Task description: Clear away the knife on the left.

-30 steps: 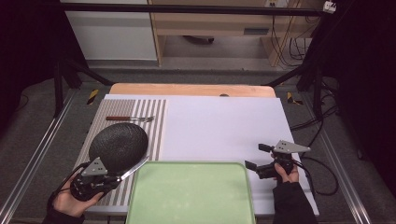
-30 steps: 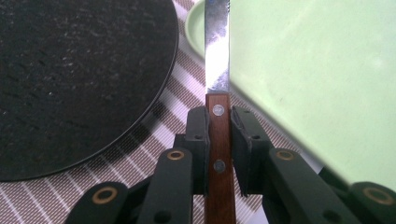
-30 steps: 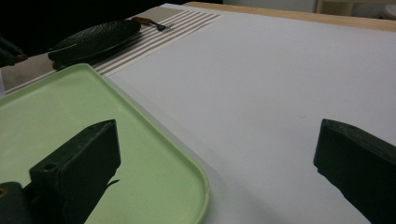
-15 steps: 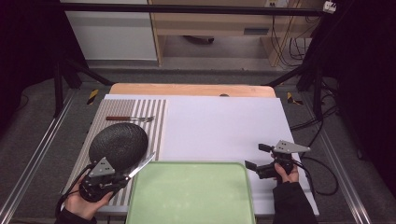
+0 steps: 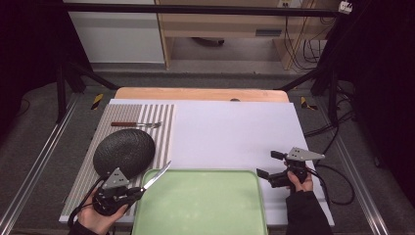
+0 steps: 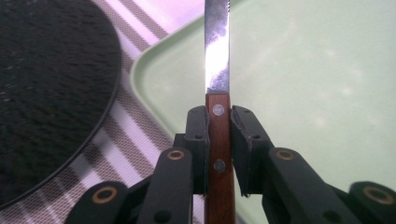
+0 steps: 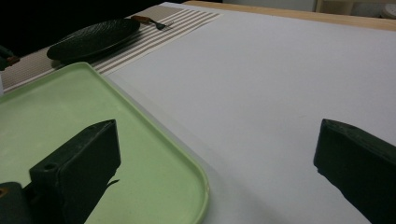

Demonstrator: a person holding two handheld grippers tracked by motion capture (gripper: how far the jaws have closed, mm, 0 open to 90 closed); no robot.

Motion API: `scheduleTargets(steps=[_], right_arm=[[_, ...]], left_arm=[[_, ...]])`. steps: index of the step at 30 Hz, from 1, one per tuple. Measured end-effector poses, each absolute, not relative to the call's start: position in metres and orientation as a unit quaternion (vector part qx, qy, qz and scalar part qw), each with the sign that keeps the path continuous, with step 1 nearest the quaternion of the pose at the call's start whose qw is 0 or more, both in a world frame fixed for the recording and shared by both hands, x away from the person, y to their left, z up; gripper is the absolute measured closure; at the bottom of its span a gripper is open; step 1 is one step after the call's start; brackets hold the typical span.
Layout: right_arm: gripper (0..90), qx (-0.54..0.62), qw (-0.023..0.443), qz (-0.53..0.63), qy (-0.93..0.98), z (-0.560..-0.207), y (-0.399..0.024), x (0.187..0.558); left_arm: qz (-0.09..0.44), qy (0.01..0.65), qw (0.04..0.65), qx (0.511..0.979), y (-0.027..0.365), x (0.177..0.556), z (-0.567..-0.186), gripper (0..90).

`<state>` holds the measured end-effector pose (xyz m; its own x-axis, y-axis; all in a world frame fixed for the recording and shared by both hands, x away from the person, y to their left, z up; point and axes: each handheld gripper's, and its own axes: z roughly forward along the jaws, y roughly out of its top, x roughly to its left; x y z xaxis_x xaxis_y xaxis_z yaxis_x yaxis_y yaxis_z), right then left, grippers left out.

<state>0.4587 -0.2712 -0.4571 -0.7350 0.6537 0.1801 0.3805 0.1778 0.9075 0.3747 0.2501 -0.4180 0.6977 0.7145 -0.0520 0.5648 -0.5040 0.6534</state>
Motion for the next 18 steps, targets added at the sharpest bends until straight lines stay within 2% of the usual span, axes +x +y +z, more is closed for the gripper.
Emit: scheduleTargets(steps=[18], right_arm=[[0.9, 0.343, 0.126, 0.544, 0.755, -0.457, -0.271, 0.458]], left_arm=[[0.098, 0.368, 0.320, 0.867, 0.219, 0.358, -0.427, 77.0]])
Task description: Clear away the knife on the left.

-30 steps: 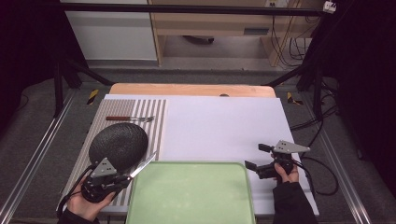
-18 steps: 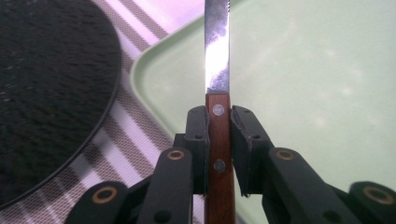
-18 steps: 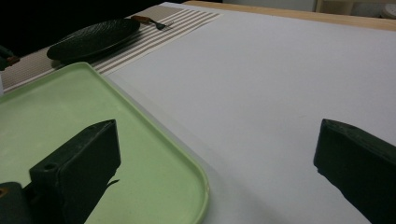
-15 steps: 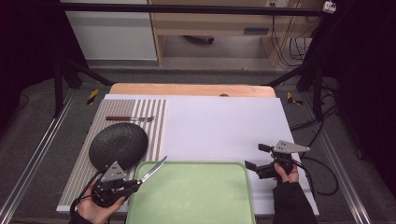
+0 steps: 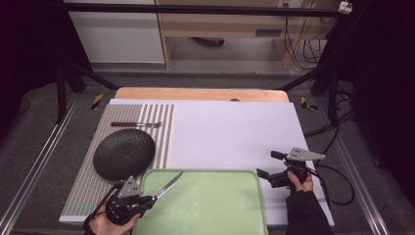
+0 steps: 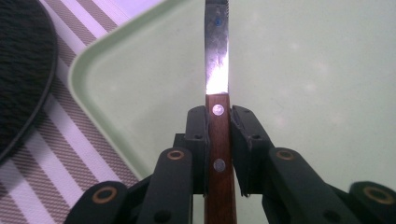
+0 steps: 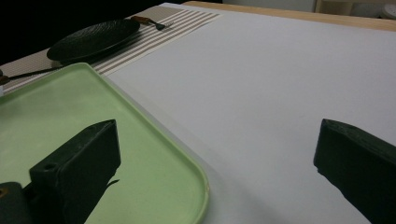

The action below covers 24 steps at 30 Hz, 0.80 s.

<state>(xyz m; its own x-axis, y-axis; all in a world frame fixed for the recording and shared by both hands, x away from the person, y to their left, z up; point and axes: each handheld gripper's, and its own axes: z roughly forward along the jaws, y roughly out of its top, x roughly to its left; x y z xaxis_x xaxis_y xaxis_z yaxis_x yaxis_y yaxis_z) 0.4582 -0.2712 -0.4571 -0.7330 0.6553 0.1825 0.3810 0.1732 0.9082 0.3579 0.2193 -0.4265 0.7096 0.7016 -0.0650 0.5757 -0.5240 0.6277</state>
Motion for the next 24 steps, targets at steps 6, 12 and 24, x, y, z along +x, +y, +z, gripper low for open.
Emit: scheduleTargets(steps=[6, 12, 24], right_arm=[[0.9, 0.343, 0.127, 0.544, 0.756, -0.457, -0.271, 0.458], [0.9, 0.343, 0.128, 0.543, 0.756, -0.457, -0.272, 0.458], [0.9, 0.342, 0.128, 0.543, 0.756, -0.457, -0.271, 0.458]], left_arm=[[0.096, 0.370, 0.311, 0.870, 0.214, 0.352, -0.431, 76.9], [0.082, 0.368, 0.301, 0.876, 0.208, 0.349, -0.438, 77.0], [0.080, 0.372, 0.275, 0.883, 0.199, 0.346, -0.448, 76.9]])
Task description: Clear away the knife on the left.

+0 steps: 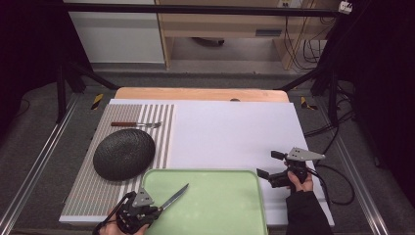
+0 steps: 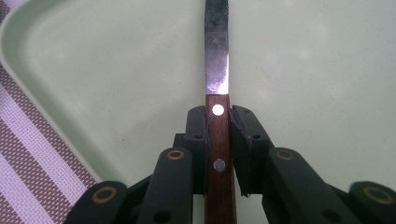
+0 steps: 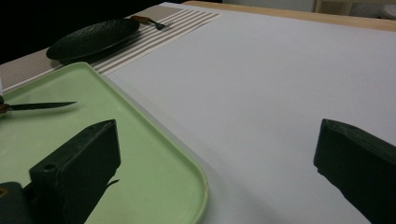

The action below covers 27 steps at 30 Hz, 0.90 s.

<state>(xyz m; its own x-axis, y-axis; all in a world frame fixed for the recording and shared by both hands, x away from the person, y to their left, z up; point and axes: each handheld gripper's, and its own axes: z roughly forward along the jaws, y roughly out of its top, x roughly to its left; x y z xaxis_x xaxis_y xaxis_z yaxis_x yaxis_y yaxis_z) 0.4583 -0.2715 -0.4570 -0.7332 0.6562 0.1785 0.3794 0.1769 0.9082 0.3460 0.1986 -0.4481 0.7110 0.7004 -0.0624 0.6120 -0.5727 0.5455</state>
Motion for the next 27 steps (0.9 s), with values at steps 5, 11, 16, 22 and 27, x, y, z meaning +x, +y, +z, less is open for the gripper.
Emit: scheduleTargets(steps=[5, 11, 16, 22, 27], right_arm=[[0.9, 0.343, 0.128, 0.543, 0.756, -0.4568, -0.2717, 0.4582], [0.9, 0.342, 0.128, 0.543, 0.756, -0.4569, -0.2717, 0.4585], [0.9, 0.343, 0.128, 0.542, 0.756, -0.4569, -0.2717, 0.4585], [0.8, 0.343, 0.129, 0.542, 0.756, -0.4570, -0.2716, 0.4585], [0.7, 0.344, 0.129, 0.542, 0.756, -0.4570, -0.2716, 0.4585]], left_arm=[[0.081, 0.369, 0.268, 0.886, 0.1956, 0.3439, -0.4504, 76.9], [0.081, 0.363, 0.260, 0.891, 0.1931, 0.3436, -0.4540, 76.9], [0.083, 0.357, 0.258, 0.894, 0.1925, 0.3437, -0.4551, 76.5], [0.088, 0.350, 0.271, 0.892, 0.1946, 0.3449, -0.4530, 67.4], [0.098, 0.332, 0.309, 0.886, 0.1958, 0.3457, -0.4488, 70.9]])
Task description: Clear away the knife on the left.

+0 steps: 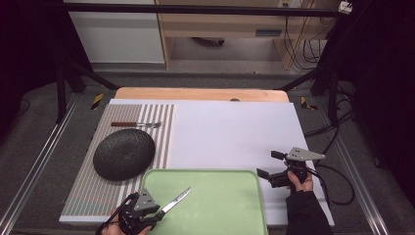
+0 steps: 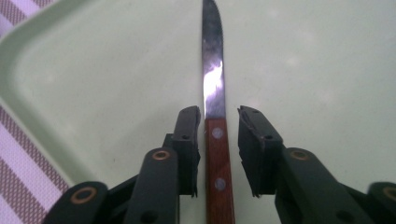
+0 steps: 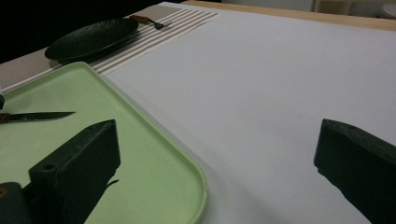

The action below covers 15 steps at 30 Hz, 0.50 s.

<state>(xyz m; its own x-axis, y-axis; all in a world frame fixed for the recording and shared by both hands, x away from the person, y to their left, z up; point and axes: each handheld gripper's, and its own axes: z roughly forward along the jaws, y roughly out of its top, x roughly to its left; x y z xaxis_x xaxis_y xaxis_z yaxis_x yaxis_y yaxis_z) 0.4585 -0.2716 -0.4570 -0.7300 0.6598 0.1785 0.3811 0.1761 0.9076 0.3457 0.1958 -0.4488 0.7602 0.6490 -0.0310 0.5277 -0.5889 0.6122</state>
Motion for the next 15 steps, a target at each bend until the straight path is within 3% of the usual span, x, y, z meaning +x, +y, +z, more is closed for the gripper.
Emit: scheduleTargets(steps=[9, 15], right_arm=[[0.7, 0.345, 0.129, 0.541, 0.756, -0.457, -0.272, 0.459], [0.7, 0.345, 0.130, 0.541, 0.756, -0.457, -0.272, 0.459]], left_arm=[[0.094, 0.305, 0.336, 0.886, 0.193, 0.346, -0.449, 89.3], [0.083, 0.285, 0.325, 0.898, 0.183, 0.346, -0.456, 89.7]])
